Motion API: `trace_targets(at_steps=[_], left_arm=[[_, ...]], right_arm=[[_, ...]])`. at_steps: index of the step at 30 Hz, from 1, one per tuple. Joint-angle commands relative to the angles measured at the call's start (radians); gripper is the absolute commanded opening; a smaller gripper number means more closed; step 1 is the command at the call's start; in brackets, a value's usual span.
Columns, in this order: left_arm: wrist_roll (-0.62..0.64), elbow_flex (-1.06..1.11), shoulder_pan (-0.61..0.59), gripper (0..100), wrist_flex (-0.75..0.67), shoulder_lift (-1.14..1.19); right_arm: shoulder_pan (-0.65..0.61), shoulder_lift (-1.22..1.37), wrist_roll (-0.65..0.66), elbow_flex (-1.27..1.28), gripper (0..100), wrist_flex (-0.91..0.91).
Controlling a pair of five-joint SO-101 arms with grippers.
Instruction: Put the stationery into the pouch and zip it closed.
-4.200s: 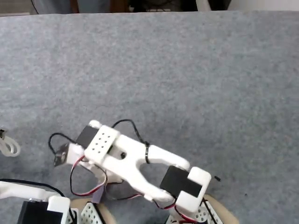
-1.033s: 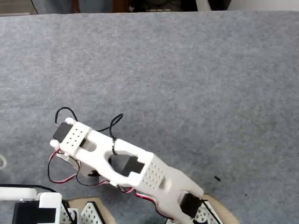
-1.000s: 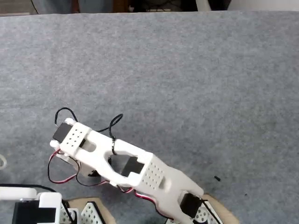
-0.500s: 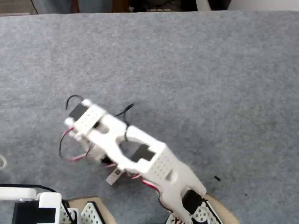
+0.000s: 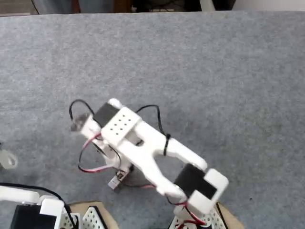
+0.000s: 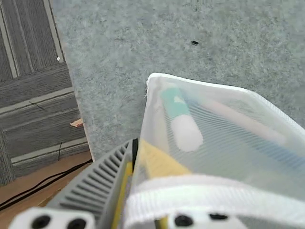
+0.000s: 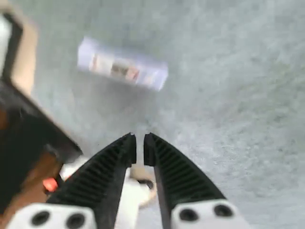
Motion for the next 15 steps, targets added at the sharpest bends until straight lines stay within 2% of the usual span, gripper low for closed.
trace_targets(at_steps=[1, 3, 7, 15], left_arm=[[-0.005, 0.001, 0.119, 3, -0.009, 0.029], [-0.005, 0.004, 0.166, 3, 0.0, 0.031], [-0.035, 0.001, 0.251, 3, 0.046, 0.031], [-0.037, 0.001, 0.277, 3, 0.06, 0.031]], right_arm=[[-0.041, -0.085, 0.163, 0.068, 11.4, -0.014], [-0.057, -0.09, 0.232, 0.094, 18.1, -0.021], [-0.066, -0.088, 0.245, 0.11, 29.5, -0.081], [-0.132, -0.087, 0.269, 0.122, 30.3, -0.204]])
